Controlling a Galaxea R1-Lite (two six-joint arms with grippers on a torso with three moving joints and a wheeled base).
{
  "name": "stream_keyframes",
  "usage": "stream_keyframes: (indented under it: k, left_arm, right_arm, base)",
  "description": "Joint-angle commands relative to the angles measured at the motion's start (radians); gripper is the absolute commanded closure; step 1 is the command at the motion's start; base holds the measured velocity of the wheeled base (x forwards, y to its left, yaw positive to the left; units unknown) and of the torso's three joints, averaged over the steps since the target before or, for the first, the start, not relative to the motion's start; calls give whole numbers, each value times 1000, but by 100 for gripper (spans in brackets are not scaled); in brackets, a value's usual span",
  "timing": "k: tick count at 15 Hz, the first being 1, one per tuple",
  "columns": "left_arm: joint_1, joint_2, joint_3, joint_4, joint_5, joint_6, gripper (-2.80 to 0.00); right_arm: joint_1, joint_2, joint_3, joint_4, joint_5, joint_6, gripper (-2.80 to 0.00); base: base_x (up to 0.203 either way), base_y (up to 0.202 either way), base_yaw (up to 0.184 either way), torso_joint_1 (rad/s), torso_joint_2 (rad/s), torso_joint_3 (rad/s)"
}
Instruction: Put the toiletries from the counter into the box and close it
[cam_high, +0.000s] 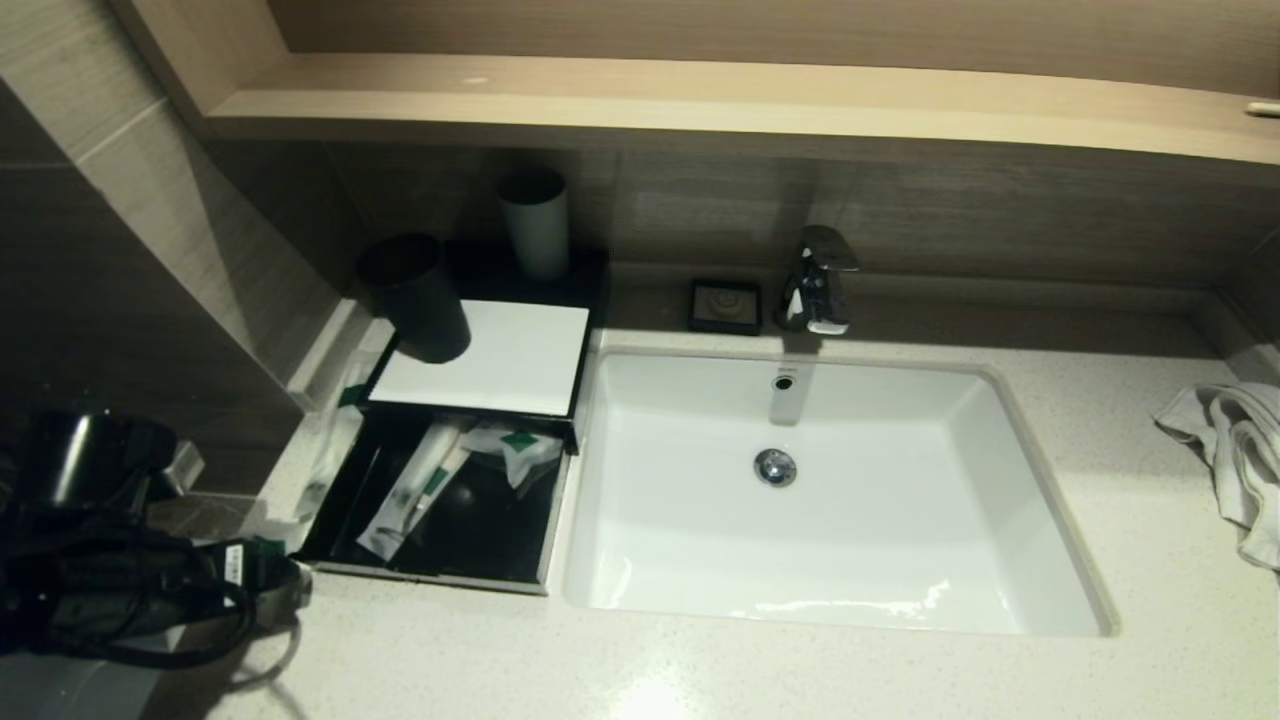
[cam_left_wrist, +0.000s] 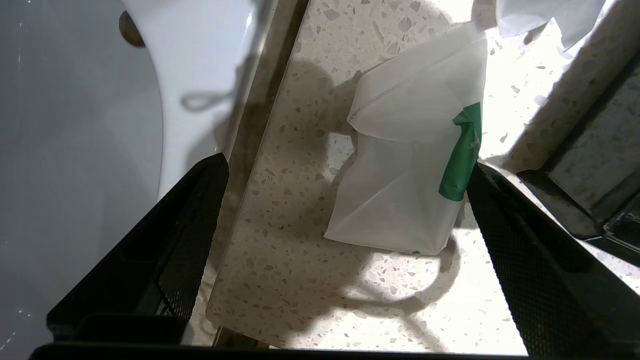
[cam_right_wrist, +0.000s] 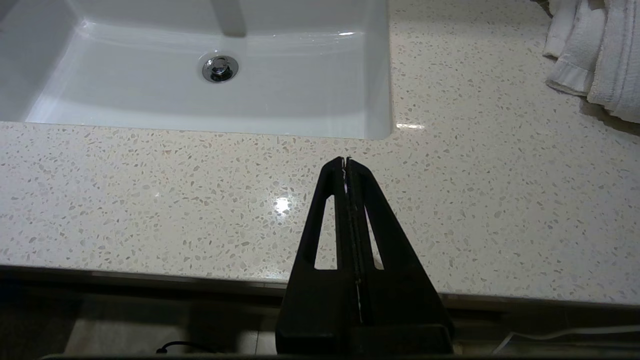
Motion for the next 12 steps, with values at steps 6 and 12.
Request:
stream_keyframes:
  k: [6,12]
  left_arm:
    - [0,-8,1,0,0,-1,0]
    - [0,-44,5,1,-1,-1,0]
  right_arm:
    - [0,0,0,0,0,0,0]
    - [0,0,0,0,0,0,0]
  base:
    - [0,0,0,0,0,0]
    - [0,0,0,0,0,0]
